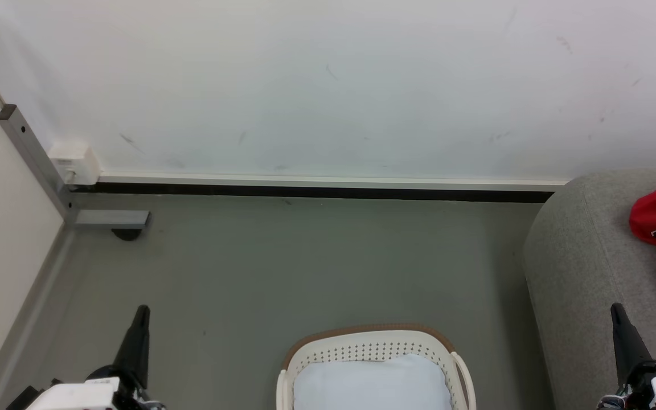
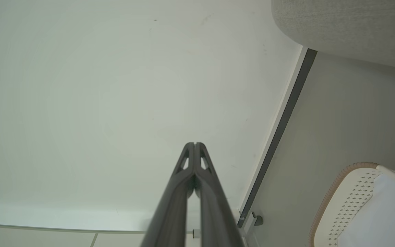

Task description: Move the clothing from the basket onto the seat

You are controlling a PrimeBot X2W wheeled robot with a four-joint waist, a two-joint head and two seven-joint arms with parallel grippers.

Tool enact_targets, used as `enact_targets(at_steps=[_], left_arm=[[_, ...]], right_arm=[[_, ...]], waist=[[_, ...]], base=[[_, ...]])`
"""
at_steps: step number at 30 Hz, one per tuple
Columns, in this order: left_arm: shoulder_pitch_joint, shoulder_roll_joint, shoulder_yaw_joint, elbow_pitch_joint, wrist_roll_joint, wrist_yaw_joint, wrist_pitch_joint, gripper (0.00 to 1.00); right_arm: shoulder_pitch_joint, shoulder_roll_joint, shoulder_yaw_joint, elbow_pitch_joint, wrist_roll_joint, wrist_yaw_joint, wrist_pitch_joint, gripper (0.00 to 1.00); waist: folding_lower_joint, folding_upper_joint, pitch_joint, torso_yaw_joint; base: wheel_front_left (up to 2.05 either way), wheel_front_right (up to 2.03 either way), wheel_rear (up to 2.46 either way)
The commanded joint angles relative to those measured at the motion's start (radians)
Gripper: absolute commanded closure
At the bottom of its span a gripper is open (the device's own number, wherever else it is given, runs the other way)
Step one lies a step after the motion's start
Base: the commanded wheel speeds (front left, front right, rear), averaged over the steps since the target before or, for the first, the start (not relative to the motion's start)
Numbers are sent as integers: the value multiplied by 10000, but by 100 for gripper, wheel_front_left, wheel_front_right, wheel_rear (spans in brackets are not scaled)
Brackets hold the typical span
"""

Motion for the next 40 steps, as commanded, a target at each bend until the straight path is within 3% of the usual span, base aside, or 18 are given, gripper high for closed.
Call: enact_targets(at_steps=[1,40], left_arm=[[-85,73,19,-37,-136,-41,41,100],[-85,74,17,-38,-138,-42,40,100]], right_arm=[[-122,11,-48,-46,-69,-21,-8,100],[-126,29,-72,-44,-94,-21,23,100]], waist=[[0,-1,0,0],[0,-1,0,0]], base=[[0,0,0],[0,0,0]])
